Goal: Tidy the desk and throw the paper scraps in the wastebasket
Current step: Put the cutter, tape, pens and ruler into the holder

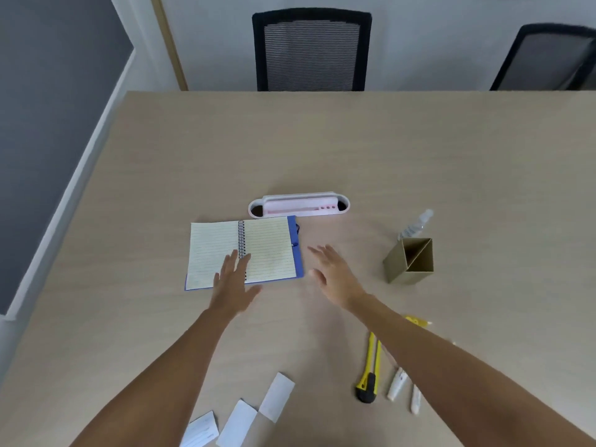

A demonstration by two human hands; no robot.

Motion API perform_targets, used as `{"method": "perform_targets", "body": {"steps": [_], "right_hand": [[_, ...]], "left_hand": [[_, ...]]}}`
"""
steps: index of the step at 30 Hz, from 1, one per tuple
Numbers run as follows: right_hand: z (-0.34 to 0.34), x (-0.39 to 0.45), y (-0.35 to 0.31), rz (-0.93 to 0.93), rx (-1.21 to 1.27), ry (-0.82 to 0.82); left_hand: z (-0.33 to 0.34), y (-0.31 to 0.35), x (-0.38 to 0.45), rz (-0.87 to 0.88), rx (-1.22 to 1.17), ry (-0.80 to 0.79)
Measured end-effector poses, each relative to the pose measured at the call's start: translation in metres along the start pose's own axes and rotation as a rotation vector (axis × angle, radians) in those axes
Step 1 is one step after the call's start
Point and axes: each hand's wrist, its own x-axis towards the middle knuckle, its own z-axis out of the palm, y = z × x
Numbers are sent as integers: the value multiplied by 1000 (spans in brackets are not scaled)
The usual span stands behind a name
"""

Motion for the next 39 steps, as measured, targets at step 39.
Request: {"method": "perform_targets", "body": {"steps": [39], "right_hand": [[-61, -136, 183, 258, -44, -346]], "left_hand": [[135, 221, -103, -119, 208, -579]]}}
